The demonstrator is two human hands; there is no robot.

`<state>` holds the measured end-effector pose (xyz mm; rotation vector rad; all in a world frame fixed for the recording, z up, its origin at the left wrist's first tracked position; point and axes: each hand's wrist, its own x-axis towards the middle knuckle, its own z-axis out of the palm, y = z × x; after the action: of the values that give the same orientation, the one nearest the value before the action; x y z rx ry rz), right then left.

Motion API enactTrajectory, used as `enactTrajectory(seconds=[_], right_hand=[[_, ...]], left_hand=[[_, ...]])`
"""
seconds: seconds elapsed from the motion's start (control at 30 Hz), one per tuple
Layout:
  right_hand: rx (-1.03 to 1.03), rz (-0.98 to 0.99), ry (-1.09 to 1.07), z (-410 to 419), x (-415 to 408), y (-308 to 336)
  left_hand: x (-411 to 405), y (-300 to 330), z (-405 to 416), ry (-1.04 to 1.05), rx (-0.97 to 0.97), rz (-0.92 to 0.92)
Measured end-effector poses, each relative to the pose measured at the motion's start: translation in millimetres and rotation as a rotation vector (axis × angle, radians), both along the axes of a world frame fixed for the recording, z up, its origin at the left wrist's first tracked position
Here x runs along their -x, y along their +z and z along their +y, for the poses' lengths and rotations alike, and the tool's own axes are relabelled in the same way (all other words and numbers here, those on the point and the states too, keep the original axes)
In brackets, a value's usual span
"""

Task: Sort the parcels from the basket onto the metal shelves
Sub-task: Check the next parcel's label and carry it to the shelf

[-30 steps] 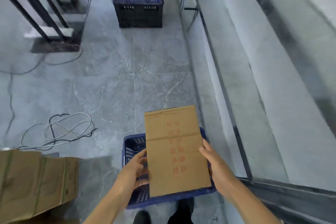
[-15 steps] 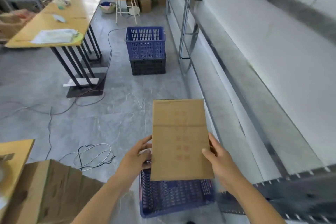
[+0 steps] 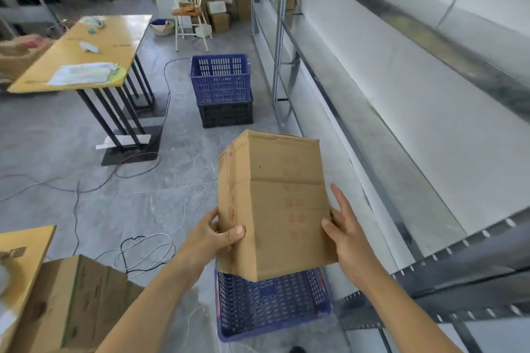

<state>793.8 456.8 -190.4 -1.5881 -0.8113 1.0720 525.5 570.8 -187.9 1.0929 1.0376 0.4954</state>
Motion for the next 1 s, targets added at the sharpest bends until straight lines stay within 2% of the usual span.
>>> enactTrajectory(seconds=[0.1,0.17,0.3,0.63,0.73,1.0], right_hand=[[0.005,-0.177,0.076,2.7,8.0,6.4],[0.020,-0.226,0.123,5.5,12.8,7.6],[0.036,-0.149,0.146,6.6,12.7,6.6],[-0.027,0.067,0.247,6.5,6.5,13.8],[-0.057,0.143,0.208,5.0,1.1,15.1],[-0.087,0.437,0.030,-3.1,-7.8,15.7]], left_hand=[[-2.9,4.7,-0.2,0.036,-0.032,-0.002],[-8.4,8.1,-4.0,0.056,-0.013,-0.055],[-17.8,9.5,-9.5,0.056,0.011,-0.115],[-21.2,16.1,-13.0,-0.007,-0.029,-0.081],[-22.8,24.3,-14.2,-0.049,-0.044,-0.063],[-25.1,34.5,-15.8,-0.078,-0.314,0.116]])
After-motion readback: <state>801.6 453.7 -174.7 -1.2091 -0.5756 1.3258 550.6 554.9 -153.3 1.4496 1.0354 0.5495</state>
